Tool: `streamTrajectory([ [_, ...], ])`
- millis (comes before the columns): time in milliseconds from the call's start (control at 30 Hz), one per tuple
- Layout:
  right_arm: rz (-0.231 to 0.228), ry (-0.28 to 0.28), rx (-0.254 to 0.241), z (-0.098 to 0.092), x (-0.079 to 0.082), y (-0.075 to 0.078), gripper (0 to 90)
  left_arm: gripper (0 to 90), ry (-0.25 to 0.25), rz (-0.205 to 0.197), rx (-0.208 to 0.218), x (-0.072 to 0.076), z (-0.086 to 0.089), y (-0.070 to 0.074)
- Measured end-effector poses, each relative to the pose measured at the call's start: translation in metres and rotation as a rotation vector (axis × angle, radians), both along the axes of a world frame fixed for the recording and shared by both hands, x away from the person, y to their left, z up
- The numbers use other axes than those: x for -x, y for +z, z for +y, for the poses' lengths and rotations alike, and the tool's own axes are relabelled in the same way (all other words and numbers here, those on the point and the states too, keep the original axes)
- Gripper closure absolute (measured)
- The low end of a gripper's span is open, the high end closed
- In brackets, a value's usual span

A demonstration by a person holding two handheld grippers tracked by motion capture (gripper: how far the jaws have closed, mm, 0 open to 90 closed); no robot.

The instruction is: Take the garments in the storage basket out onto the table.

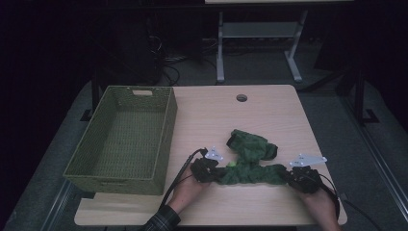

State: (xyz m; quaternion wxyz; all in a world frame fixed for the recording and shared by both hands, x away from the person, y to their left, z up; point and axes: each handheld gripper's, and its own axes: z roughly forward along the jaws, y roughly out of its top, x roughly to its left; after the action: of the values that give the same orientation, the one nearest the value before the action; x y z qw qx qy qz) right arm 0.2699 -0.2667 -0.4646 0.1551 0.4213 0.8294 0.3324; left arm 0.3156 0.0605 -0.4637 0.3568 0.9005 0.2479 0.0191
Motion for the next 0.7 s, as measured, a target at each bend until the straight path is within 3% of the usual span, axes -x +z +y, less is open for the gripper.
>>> streamTrajectory([
  [67,0.015,0.006,0.002,0.001,0.002,-0.001,89.7,89.6,0.002,0.003,0.0,0.003,0.001,0.0],
  [267,0.043,0.028,0.001,0.002,0.017,-0.001,89.8,89.6,-0.021,0.064,0.019,0.013,0.014,0.0],
  [467,0.066,0.068,-0.008,0.007,0.033,0.0,89.7,89.6,-0.035,0.094,0.04,0.034,0.027,0.0],
  [633,0.073,0.084,-0.011,0.011,0.043,0.001,87.4,88.7,-0.048,0.102,0.059,0.042,0.035,0.001],
  [700,0.074,0.089,-0.019,0.01,0.041,0.003,83.9,85.8,-0.049,0.087,0.053,0.04,0.035,0.005],
])
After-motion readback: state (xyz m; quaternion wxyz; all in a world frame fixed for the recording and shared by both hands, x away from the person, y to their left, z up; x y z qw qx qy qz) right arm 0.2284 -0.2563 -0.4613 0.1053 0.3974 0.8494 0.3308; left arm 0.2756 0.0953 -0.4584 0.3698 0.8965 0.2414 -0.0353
